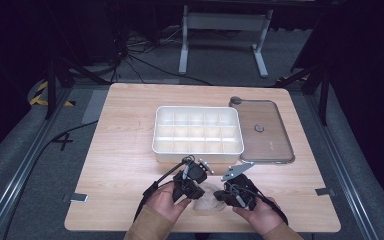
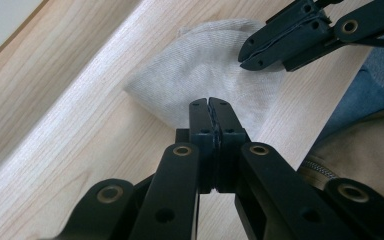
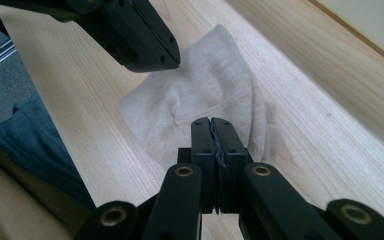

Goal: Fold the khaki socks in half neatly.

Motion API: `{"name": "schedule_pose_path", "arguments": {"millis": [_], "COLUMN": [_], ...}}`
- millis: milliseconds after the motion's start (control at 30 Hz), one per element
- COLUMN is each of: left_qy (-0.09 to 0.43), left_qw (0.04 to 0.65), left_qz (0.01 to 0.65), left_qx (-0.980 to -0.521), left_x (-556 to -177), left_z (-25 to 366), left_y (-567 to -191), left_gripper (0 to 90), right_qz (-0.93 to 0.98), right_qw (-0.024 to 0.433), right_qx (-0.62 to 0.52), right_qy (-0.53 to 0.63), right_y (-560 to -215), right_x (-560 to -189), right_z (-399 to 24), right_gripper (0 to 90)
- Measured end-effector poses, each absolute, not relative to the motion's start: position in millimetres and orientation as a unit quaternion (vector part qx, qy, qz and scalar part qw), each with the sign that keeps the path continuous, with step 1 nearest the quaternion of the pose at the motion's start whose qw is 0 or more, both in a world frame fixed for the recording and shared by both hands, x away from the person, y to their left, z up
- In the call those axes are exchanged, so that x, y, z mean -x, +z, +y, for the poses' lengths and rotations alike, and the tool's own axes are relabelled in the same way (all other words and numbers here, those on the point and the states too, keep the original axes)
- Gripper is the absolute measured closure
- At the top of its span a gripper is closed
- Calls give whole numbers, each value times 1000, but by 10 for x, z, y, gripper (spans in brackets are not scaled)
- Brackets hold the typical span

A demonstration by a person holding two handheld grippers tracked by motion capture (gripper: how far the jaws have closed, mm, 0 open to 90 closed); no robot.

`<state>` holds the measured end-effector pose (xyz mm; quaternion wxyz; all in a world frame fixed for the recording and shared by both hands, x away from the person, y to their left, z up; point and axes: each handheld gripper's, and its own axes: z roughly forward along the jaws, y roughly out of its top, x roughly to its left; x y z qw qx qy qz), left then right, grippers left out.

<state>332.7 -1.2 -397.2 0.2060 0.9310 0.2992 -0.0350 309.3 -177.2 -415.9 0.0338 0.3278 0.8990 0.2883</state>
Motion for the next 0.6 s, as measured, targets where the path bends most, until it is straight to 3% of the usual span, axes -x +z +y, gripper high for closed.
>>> {"name": "schedule_pose_path", "arguments": {"millis": [600], "left_qy": [-48], "left_qw": [199], "left_qz": [306], "left_qx": [-930], "left_x": [-3391], "left_z": [-18], "left_y": [-4078], "left_gripper": [893], "right_qz": [897], "right_qw": [9], "right_qx": [-351], "right_qy": [270], "right_y": [-4351], "right_x": [-3196], "right_z": [-1888], "right_gripper": [892]}}
